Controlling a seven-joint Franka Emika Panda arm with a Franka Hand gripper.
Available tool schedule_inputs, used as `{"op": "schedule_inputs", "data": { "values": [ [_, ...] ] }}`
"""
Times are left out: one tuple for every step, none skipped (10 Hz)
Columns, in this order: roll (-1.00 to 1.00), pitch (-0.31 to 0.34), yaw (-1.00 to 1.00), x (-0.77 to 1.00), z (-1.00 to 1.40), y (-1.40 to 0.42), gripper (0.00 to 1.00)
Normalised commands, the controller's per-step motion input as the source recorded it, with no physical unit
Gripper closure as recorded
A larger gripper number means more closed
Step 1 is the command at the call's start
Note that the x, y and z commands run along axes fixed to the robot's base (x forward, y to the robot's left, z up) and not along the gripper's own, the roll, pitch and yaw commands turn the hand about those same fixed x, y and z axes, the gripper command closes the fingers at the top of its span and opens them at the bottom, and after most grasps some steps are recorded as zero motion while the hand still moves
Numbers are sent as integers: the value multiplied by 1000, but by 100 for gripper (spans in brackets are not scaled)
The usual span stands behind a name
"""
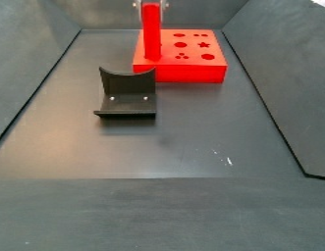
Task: Insert the arch object.
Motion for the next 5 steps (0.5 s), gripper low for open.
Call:
{"op": "schedule_inputs", "data": {
  "values": [
    [113, -143, 0, -6, -917, 0, 100],
    [114, -130, 0, -14, -869, 0, 100],
    [59, -96, 0, -80, -611, 0, 100],
    [30, 0, 0, 0, -6, 0, 100],
    [0, 0, 0, 0, 0, 0, 100]
  ]
}}
